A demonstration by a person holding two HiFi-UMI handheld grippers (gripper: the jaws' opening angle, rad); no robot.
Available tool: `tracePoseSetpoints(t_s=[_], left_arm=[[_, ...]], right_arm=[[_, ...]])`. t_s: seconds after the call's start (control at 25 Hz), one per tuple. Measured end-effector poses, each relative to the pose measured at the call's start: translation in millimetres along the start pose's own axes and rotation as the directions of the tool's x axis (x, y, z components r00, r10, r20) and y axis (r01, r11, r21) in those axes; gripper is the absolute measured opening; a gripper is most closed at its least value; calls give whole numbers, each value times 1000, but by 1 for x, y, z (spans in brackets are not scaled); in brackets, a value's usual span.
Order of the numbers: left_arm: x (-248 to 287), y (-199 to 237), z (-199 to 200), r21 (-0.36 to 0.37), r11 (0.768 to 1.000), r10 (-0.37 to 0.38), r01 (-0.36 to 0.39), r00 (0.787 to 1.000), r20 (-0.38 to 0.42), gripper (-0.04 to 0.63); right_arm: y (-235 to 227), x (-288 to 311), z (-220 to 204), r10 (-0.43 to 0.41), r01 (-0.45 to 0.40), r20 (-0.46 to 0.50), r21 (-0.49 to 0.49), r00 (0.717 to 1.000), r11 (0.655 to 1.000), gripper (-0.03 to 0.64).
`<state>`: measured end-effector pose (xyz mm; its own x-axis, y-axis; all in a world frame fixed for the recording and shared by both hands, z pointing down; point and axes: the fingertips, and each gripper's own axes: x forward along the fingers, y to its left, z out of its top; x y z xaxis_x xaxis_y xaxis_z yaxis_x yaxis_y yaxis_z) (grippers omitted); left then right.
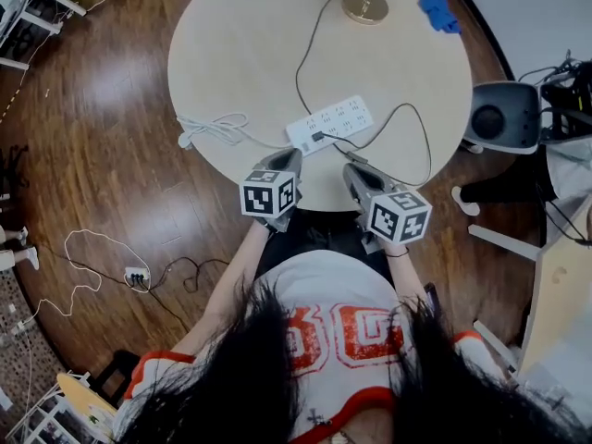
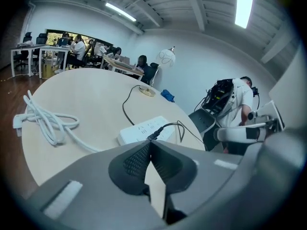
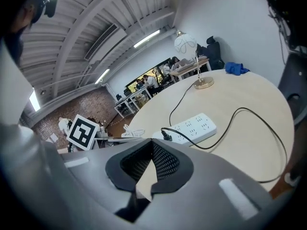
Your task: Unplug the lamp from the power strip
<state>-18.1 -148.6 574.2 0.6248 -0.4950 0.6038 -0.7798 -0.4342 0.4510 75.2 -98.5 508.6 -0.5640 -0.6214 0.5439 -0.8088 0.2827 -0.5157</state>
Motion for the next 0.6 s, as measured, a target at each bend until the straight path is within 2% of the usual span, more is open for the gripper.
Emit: tracePoseSetpoints(t_s=[0.16, 0.32, 0.52, 0.6], left_arm=[[17, 16, 6, 32, 998, 63, -62, 997, -43, 0], [31, 31, 11, 91, 990, 115, -107, 989, -92, 0], [48, 37, 5, 159, 981, 144, -113, 969, -199, 0], [50, 38, 1, 179, 976, 163, -122, 957, -238, 0]], right_arm=[[-1, 29, -12, 43, -49, -95, -57, 995, 997, 2], [-14, 54, -16, 9, -29, -134, -147, 991, 989, 2], [-25, 80, -20, -40, -1, -162, -246, 986, 969, 3], [-25, 87, -23, -59, 6, -178, -283, 982, 959, 35]])
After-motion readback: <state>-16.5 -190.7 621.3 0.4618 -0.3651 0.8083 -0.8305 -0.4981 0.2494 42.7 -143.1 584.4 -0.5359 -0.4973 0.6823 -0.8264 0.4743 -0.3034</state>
